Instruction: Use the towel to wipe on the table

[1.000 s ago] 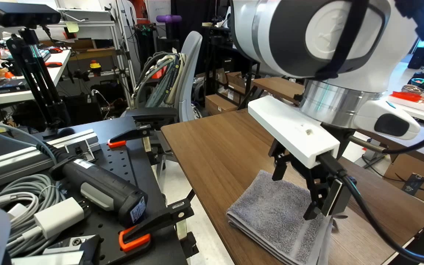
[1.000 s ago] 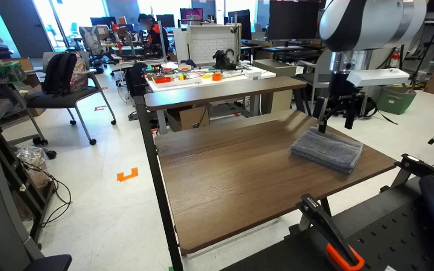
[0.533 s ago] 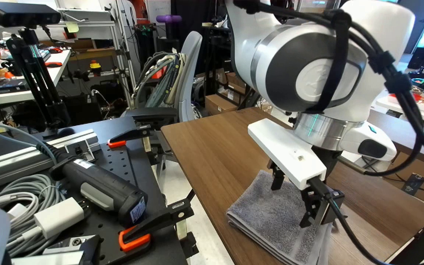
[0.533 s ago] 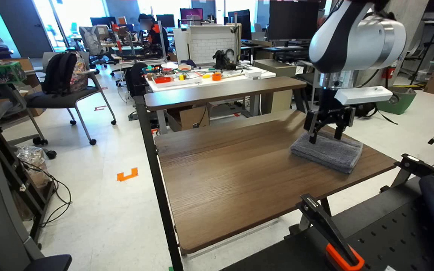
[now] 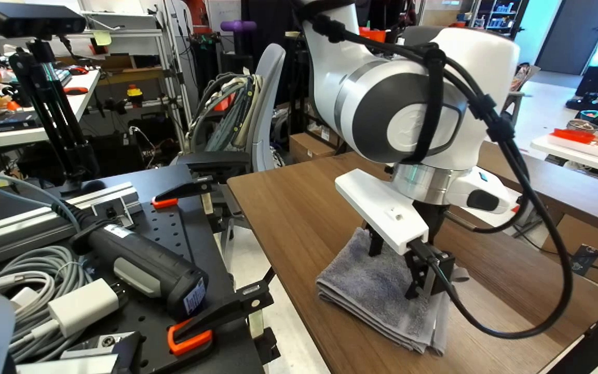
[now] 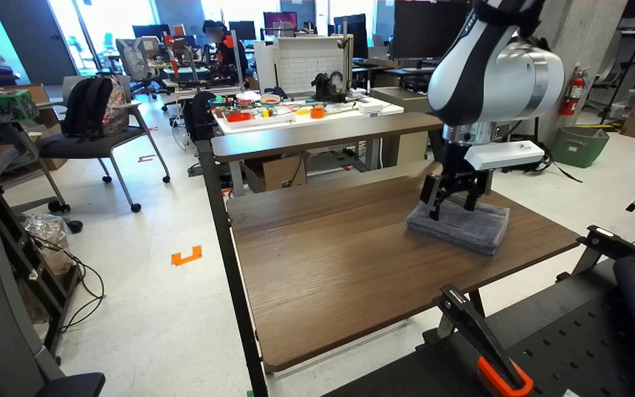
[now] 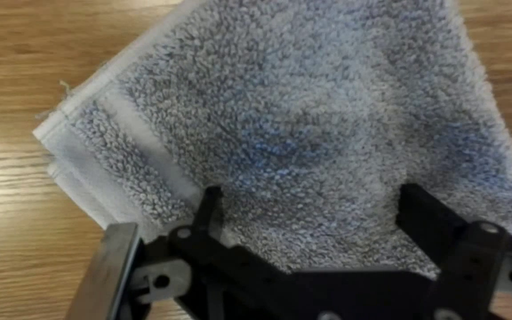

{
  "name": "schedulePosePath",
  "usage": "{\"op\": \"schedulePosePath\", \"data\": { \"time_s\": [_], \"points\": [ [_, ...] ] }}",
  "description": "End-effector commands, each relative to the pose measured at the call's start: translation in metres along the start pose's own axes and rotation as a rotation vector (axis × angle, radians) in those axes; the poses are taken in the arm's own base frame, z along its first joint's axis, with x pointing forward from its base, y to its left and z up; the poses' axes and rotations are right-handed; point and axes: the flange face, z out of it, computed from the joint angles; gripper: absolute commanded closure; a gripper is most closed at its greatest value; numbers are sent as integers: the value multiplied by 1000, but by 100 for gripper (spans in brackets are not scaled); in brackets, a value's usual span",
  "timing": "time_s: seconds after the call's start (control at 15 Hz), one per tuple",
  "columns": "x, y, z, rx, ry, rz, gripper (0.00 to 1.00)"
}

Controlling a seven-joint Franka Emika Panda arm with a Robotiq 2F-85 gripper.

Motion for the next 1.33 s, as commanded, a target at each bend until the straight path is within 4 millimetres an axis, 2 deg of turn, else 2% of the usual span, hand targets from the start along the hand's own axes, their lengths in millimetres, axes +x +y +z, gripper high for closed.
{"op": "schedulePosePath", "data": {
  "time_s": [0.0, 0.4, 0.6, 0.73, 1.07, 1.27],
  "points": [
    [-3, -43, 8, 14, 13, -58, 0],
    [9, -106, 15, 14, 4, -90, 0],
    [8, -128, 14, 8, 7, -91, 0],
    [6, -138, 4, 8, -2, -80, 0],
    [-13, -161, -45, 15, 50, -55, 0],
    [-23, -162, -66, 16, 51, -47, 0]
  ]
}}
